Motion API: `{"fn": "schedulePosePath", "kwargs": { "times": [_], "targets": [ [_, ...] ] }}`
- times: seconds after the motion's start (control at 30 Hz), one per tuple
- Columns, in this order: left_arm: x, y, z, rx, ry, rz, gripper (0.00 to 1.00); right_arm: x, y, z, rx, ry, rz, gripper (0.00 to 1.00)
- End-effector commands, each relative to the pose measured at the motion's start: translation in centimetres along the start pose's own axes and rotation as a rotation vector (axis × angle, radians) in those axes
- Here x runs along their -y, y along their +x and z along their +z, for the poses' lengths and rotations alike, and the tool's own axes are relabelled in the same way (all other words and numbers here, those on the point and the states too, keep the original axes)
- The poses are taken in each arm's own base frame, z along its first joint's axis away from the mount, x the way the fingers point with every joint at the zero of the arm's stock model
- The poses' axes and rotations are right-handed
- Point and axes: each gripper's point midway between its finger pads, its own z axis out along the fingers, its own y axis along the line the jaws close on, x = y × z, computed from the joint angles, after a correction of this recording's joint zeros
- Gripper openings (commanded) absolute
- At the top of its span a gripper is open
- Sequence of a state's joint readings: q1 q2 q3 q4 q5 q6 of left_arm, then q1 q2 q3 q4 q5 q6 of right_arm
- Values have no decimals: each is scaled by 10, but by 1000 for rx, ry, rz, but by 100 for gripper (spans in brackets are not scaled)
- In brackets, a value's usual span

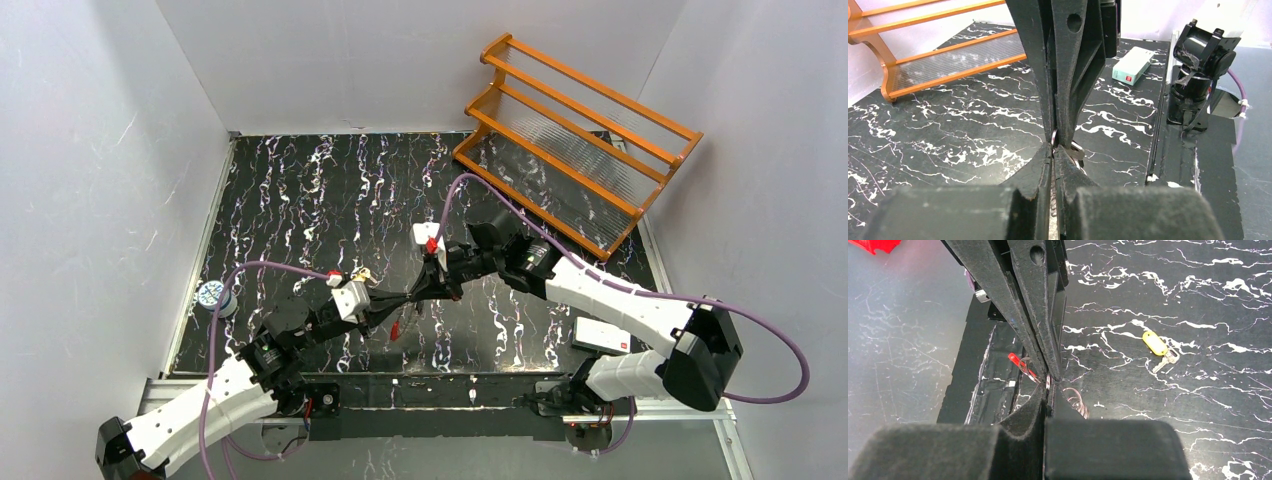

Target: Put the keys on the keyring

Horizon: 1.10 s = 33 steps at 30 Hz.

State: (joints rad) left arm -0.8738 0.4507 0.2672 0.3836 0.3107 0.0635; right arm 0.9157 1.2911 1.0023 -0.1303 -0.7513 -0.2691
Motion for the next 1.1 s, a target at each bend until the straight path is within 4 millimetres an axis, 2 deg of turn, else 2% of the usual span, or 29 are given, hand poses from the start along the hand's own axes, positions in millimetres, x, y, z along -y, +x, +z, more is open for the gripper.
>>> {"fn": "schedulePosePath", "kwargs": {
  "times": [0.0,0.07,0.17,0.33,0.47,0.63,0.77,1.07],
  "targets": [
    [-3,-14,0,10,-7,44,4,8,0,-2,-26,27,-11,1],
    [-9,-10,-2,-47,-30,56,17,9,2,-3,-51,28,-10,1],
    [-13,-4,-6,-127,-44,74,28,11,7,-4,-100,25,-1,1],
    [-16,7,-8,-242,-34,103,34,9,12,-4,-162,-5,20,1],
    [-10,21,-8,-331,19,96,38,10,11,-3,-178,-18,33,1],
    [-2,29,-1,-375,85,84,40,7,10,1,-185,-44,45,1],
    [1,32,3,-390,114,82,35,6,13,4,-200,-56,52,1],
    [1,26,9,-339,106,71,28,3,15,7,-205,-68,53,1]
  ]
}}
